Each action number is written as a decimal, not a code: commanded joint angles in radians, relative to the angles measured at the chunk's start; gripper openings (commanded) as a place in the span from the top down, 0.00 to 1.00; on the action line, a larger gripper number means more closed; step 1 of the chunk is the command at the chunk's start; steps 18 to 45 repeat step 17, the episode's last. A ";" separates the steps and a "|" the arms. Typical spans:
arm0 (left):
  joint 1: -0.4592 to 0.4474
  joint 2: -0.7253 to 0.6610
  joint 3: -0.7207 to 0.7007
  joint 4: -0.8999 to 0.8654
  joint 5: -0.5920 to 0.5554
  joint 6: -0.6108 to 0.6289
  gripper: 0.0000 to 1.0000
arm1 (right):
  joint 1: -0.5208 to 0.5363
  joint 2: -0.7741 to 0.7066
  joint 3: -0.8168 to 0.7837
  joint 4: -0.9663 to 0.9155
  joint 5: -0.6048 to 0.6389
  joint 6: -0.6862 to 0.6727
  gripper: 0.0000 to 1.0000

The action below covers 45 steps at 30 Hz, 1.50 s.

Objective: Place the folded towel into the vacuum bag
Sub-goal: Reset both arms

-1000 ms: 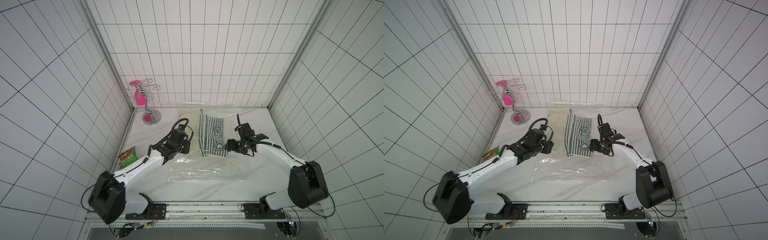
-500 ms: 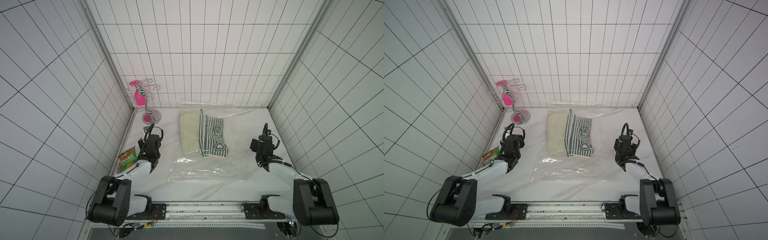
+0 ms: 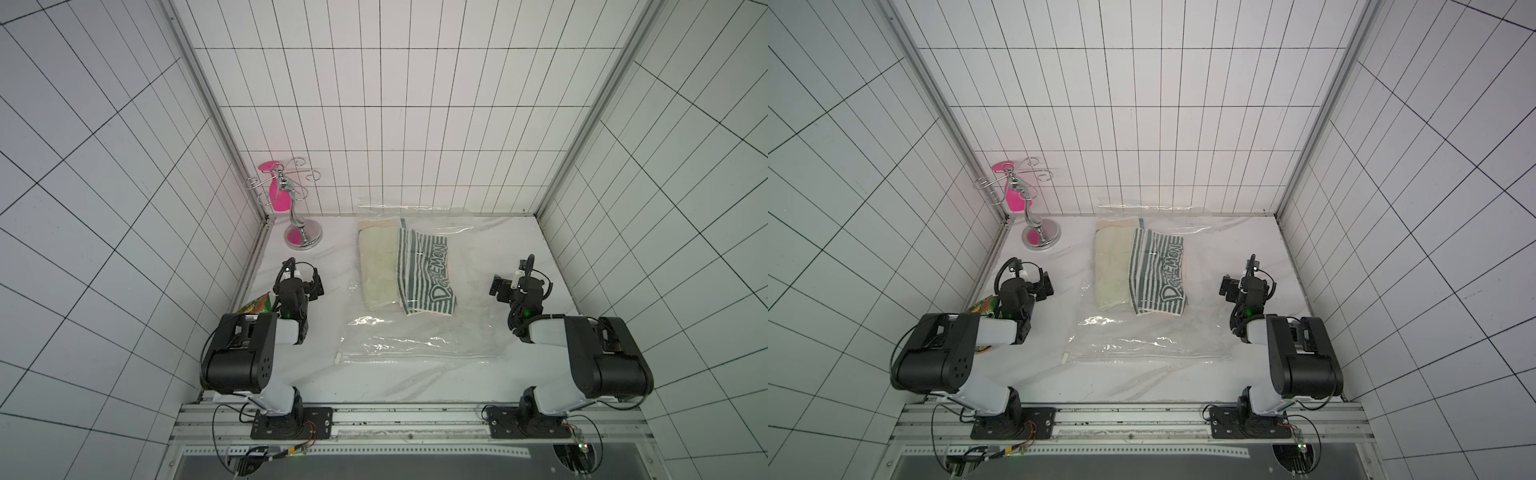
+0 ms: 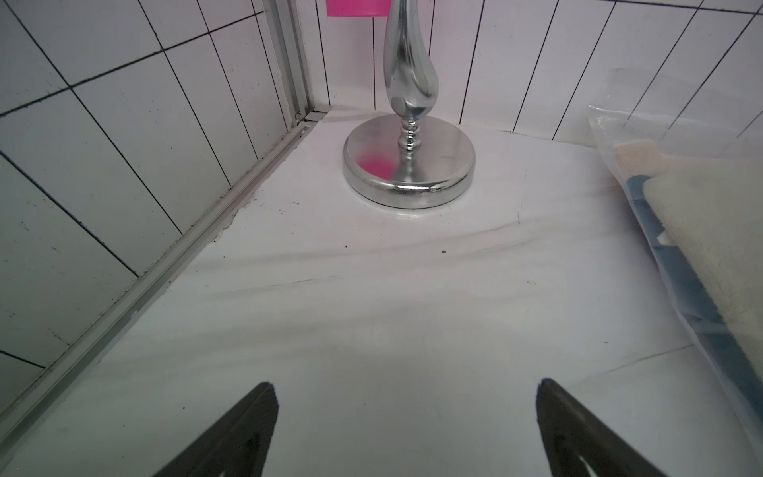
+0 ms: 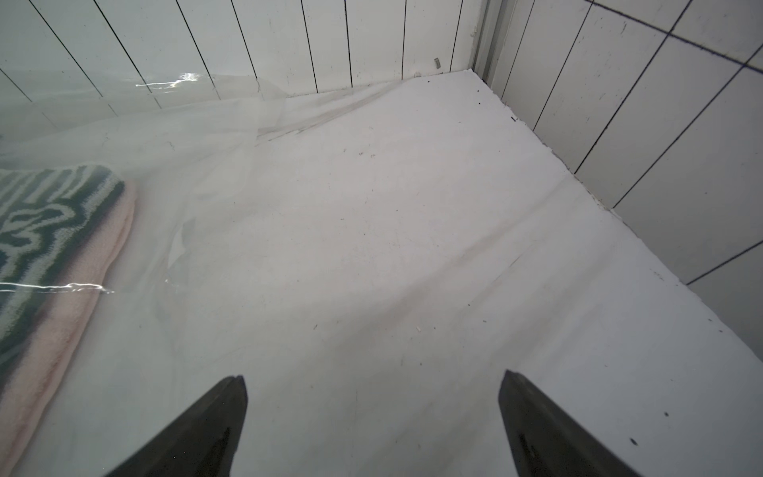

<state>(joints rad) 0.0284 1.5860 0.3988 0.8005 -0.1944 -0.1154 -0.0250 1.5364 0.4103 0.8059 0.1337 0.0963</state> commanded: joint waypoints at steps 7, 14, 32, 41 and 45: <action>-0.047 0.001 0.020 0.073 -0.131 -0.005 0.01 | -0.007 -0.001 -0.012 0.064 -0.021 -0.021 0.01; -0.053 -0.024 0.046 -0.022 -0.128 -0.009 0.02 | -0.006 -0.001 -0.012 0.066 -0.022 -0.021 0.01; -0.052 -0.021 0.036 0.008 -0.131 -0.008 0.01 | -0.006 -0.001 -0.012 0.065 -0.022 -0.021 0.01; -0.052 -0.021 0.036 0.008 -0.131 -0.008 0.01 | -0.006 -0.001 -0.012 0.065 -0.022 -0.021 0.01; -0.052 -0.021 0.036 0.008 -0.131 -0.008 0.01 | -0.006 -0.001 -0.012 0.065 -0.022 -0.021 0.01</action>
